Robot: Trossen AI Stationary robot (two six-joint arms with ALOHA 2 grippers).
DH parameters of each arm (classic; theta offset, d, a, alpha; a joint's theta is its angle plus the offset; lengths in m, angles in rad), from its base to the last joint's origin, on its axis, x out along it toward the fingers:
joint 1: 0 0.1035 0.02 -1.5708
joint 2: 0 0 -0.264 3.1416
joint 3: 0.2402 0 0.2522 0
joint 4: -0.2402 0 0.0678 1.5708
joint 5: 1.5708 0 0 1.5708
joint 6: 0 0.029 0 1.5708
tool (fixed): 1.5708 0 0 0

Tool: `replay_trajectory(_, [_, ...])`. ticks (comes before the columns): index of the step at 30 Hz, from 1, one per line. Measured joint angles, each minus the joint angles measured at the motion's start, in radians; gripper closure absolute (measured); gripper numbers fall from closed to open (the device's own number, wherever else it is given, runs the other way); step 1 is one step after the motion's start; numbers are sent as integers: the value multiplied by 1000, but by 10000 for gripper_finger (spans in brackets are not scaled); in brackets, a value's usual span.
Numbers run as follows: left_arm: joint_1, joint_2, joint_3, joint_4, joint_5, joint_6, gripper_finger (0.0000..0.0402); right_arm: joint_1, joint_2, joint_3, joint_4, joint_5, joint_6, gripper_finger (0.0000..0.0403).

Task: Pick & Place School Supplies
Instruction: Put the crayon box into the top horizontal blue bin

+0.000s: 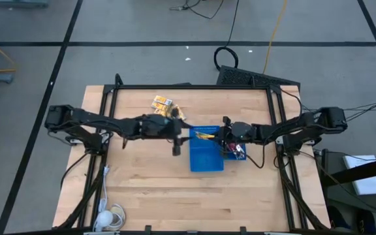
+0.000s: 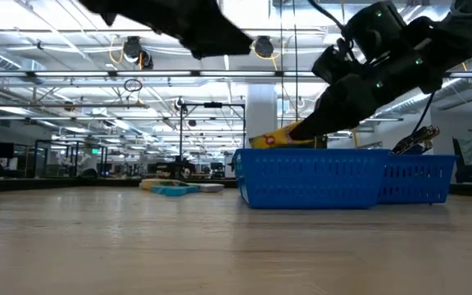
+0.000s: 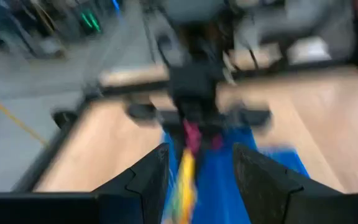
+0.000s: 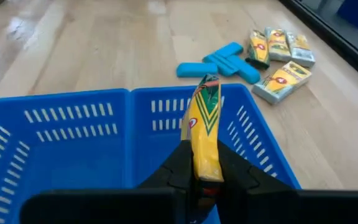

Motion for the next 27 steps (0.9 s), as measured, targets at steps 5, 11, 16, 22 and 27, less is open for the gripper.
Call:
replay_trajectory(5, [38, -99, -179, 216, -25, -89, 222, -3, -3, -13, 8, -3, -24, 377])
replay_trajectory(11, [54, -197, -290, 329, -29, -167, 222, -4, -3, -19, 1, 1, -21, 364])
replay_trajectory(16, [48, -202, -292, 351, -27, -187, 222, -5, -3, -18, 10, 1, -29, 340])
replay_trajectory(22, [45, -194, -292, 341, -27, -206, 222, -4, -3, -19, 8, 56, -41, 314])
replay_trajectory(27, [45, -196, -292, 345, -28, -182, 222, -5, -3, -19, 15, 165, -49, 288])
